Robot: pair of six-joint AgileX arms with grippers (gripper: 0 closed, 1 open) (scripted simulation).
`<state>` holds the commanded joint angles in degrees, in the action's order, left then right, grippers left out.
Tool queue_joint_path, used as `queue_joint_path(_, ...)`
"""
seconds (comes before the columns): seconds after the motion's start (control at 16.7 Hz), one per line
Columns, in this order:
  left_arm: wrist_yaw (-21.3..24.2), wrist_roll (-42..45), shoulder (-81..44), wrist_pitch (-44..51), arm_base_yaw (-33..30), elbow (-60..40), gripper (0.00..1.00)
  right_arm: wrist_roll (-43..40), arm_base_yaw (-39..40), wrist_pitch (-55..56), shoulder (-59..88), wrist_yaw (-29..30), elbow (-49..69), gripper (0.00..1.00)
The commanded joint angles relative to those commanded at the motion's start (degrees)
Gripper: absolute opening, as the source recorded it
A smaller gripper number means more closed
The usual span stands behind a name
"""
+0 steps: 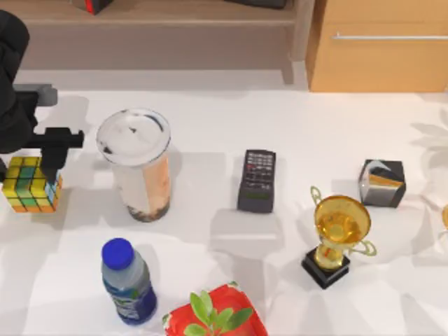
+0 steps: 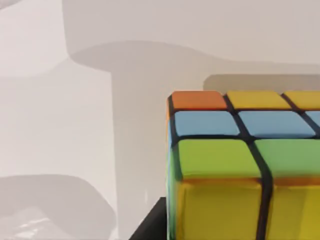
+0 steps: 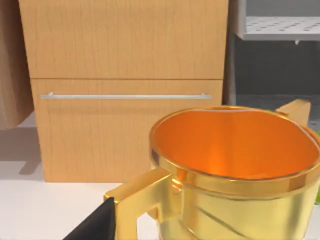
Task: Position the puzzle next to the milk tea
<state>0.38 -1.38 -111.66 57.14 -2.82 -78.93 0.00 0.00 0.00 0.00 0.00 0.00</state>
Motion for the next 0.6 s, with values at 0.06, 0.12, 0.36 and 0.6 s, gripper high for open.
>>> queue_joint_path(0.06,0.0,0.0,0.0,0.0,0.0,0.0,0.23,0.0,0.0,0.0,0.0,0.0,0.0,1.00)
queue_joint_path(0.12,0.0,0.0,0.0,0.0,0.0,0.0,0.30,0.0,0.0,0.0,0.0,0.0,0.0,1.00)
queue_joint_path(0.36,0.0,0.0,0.0,0.0,0.0,0.0,0.60,0.0,0.0,0.0,0.0,0.0,0.0,1.00)
queue_joint_path(0.6,0.0,0.0,0.0,0.0,0.0,0.0,0.90,0.0,0.0,0.0,0.0,0.0,0.0,1.00)
